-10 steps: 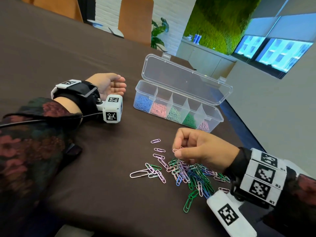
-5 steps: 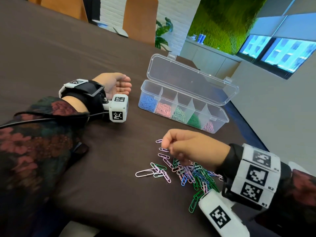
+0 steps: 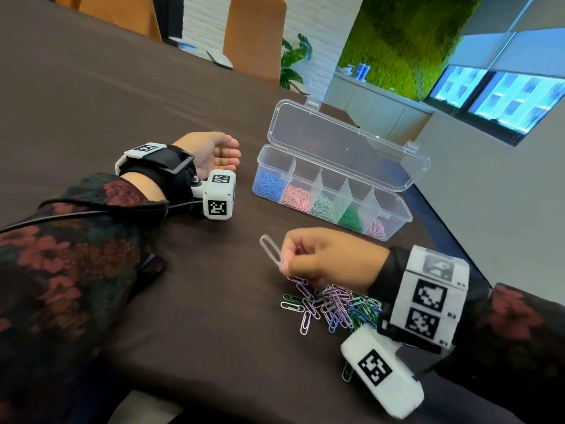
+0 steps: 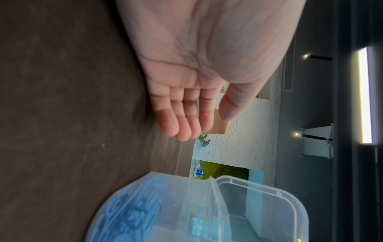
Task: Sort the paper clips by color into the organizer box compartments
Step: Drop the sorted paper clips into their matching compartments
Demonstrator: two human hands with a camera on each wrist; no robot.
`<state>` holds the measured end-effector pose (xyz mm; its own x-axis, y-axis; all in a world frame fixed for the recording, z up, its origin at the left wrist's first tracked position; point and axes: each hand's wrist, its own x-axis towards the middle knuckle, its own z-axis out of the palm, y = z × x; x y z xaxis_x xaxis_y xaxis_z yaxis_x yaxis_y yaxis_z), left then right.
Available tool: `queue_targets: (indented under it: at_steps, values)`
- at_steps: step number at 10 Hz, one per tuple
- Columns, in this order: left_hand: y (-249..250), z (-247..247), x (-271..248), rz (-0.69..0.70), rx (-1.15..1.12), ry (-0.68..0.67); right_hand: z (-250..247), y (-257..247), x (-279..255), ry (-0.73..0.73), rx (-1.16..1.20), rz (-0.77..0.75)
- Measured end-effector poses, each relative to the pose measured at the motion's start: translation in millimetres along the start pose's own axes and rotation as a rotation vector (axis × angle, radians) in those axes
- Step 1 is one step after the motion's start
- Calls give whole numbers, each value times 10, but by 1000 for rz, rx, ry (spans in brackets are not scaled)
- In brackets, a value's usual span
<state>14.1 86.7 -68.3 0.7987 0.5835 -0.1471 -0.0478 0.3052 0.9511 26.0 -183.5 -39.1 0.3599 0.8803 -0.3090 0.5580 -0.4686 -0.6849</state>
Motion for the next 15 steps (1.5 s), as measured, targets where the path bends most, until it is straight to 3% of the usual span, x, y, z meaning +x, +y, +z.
queue_targets:
  at_steps: [1,3,4,6,8,9,10,11,13,15]
  values:
    - [-6,8,-3,0,1,1,-74,56,4,47,586,73]
    - [-1,6,3,-3,-2,4,-163,196,-25,74,1005,-109]
    - [-4,4,8,4,-1,-1,-186,271,-45,-48,1175,-224]
    - [-15,-1,18,14,1,0,-206,325,-92,-127,1270,-241]
    - [-12,-13,28,5,-1,-1,-213,291,-81,-116,1240,-81]
    - [-15,-12,27,5,-1,-1,-205,242,-112,-72,985,28]
    - [-7,-13,25,4,-2,-5,-185,150,-215,-84,204,-118]
    - [-7,-13,24,3,-3,-7,-127,91,-263,-267,-378,-190]
    - [-16,-9,28,5,6,-8,-41,79,-256,-307,-619,-182]
    - [-9,-1,10,7,-2,-13,-195,139,-289,-142,-531,-132]
